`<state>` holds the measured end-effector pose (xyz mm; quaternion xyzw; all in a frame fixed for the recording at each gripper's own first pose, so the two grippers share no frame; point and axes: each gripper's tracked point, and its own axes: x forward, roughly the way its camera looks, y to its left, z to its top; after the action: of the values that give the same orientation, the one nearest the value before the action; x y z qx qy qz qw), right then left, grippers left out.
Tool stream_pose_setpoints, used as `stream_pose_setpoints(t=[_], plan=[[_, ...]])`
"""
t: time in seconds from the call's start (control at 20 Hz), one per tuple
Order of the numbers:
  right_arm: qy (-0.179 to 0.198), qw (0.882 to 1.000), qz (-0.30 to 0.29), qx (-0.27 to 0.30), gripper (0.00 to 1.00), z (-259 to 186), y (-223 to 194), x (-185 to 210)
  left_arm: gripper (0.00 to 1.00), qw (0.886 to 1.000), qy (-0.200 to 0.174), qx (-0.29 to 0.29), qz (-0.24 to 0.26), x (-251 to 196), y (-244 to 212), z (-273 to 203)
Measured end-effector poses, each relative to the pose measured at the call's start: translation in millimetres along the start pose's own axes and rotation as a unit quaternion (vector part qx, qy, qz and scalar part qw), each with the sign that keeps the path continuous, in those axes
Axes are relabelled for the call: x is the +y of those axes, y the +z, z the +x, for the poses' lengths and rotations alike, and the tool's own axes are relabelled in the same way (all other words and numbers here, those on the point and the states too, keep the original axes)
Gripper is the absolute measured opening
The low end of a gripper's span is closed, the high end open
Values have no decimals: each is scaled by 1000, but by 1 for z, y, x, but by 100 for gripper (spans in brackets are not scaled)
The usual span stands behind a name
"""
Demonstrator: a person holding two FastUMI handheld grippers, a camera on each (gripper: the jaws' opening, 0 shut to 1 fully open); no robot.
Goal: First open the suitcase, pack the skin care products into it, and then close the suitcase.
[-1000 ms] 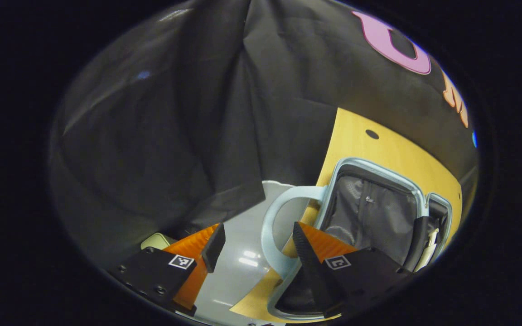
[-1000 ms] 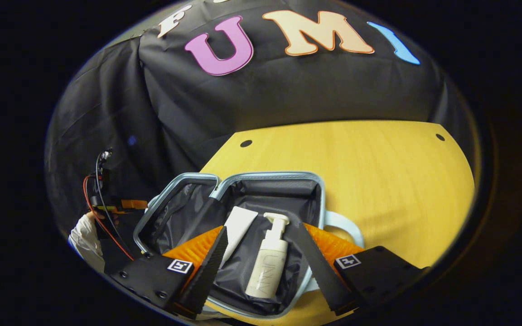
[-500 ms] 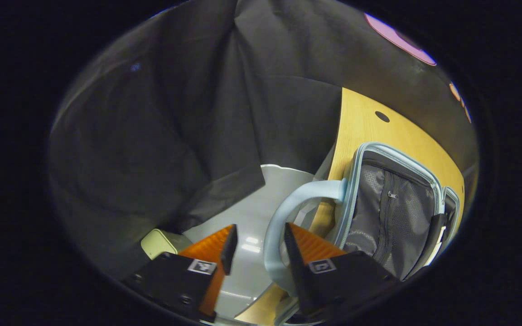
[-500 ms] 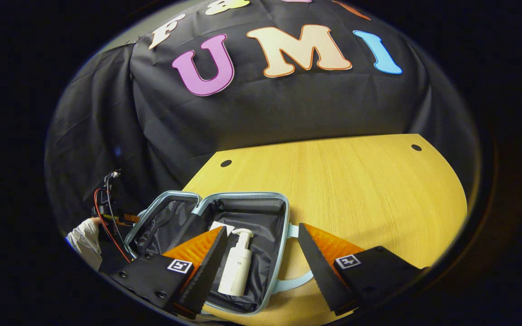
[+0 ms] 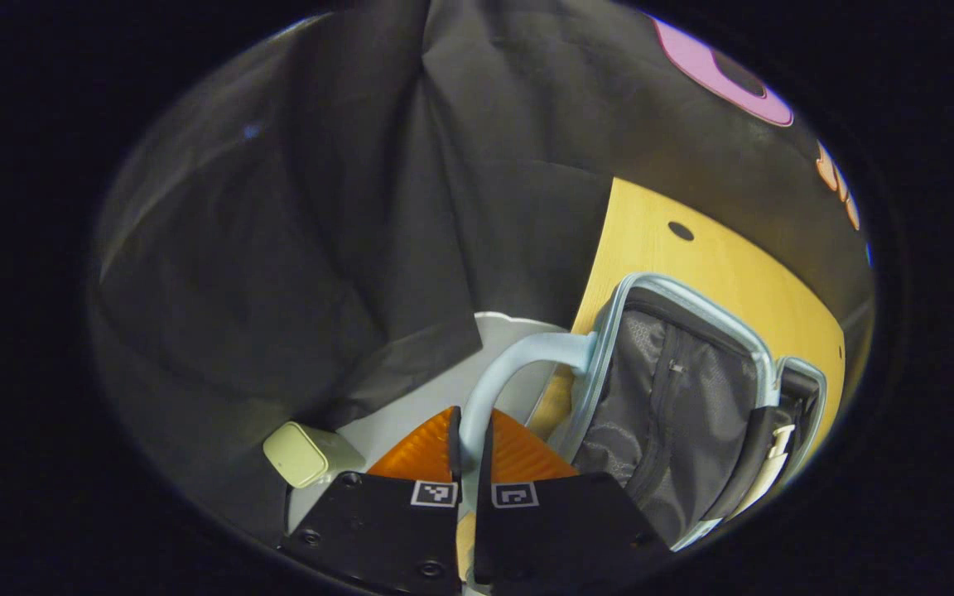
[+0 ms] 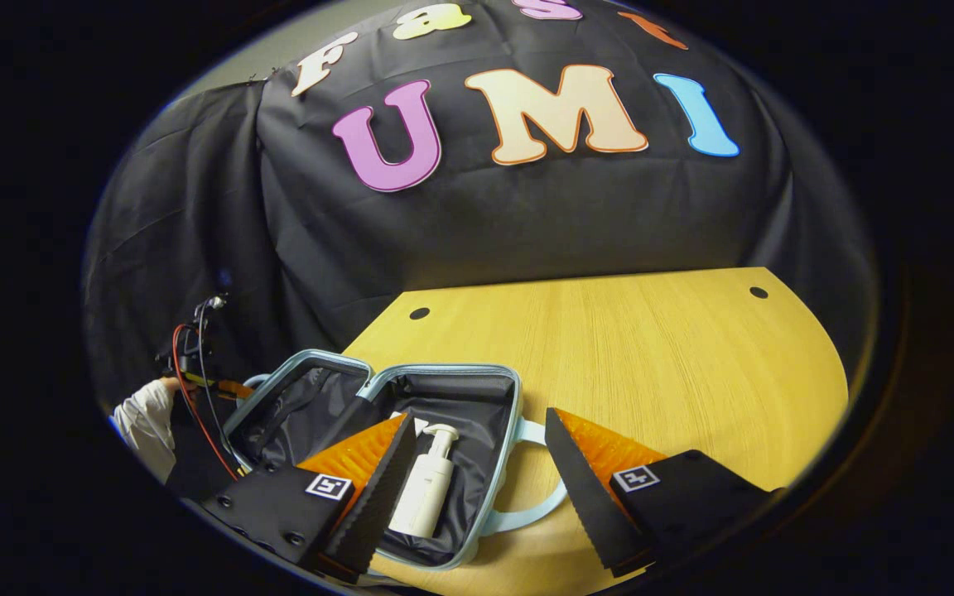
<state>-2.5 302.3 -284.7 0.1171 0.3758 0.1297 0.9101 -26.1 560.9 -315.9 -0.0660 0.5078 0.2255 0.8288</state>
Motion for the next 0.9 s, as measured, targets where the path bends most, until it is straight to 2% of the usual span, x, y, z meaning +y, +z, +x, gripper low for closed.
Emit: stream_pose_setpoints(t=[0.15,0.35,0.55,0.9], plan=[[9,1000,-14,-9,98,-8,4,-5,0,999,3,-39,22,-4,22,-35],[21,999,-20,-20,98,-21,9,-16,0,995,-3,-95,44,-32,56,-90],[32,999,-24,-32,98,-35,16,-29,0,990,-17,-127,61,-63,75,-144],[45,997,-35,-50,98,-64,23,-48,0,979,-52,-172,96,-144,89,-205]])
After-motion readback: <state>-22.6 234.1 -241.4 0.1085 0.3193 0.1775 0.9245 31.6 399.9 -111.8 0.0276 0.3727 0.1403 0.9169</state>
